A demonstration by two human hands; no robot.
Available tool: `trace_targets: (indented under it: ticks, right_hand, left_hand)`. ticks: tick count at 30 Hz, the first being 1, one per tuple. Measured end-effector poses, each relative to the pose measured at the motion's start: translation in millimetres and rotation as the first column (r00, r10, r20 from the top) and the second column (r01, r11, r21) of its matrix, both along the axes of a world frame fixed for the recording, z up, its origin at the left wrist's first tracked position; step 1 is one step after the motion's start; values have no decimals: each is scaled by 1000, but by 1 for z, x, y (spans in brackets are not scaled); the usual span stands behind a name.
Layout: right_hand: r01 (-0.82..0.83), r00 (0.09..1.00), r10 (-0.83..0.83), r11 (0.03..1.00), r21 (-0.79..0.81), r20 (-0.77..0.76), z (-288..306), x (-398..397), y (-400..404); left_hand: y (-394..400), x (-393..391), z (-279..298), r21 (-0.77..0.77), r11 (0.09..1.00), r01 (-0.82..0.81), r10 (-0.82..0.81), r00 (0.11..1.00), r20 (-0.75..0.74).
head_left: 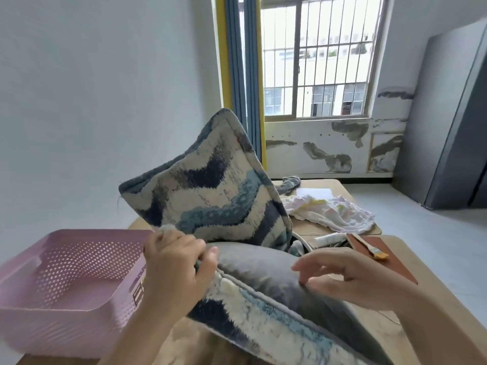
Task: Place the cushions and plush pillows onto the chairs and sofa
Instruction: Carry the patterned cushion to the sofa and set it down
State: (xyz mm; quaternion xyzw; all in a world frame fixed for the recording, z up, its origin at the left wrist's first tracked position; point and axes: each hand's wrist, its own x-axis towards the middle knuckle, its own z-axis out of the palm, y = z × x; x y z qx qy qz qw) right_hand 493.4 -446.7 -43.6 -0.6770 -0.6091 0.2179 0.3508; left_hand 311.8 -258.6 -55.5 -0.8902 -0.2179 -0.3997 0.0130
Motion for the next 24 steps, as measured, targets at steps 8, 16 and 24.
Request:
trace_targets:
  ticks: [8, 16, 24]
  right_hand:
    - [123, 983, -79, 955, -270, 167, -18, 19, 27]
    - [369, 927, -335, 894, -253, 168, -74, 16, 41]
    - [512, 801, -408, 847, -147, 438, -87, -38, 60]
  left_hand:
    - [-3, -8, 10, -298, 955, 0, -99, 943, -318]
    - [5, -26, -12, -68, 995, 79, -103, 856, -507]
    - [61, -59, 1, -147, 975, -168, 61, 834, -549]
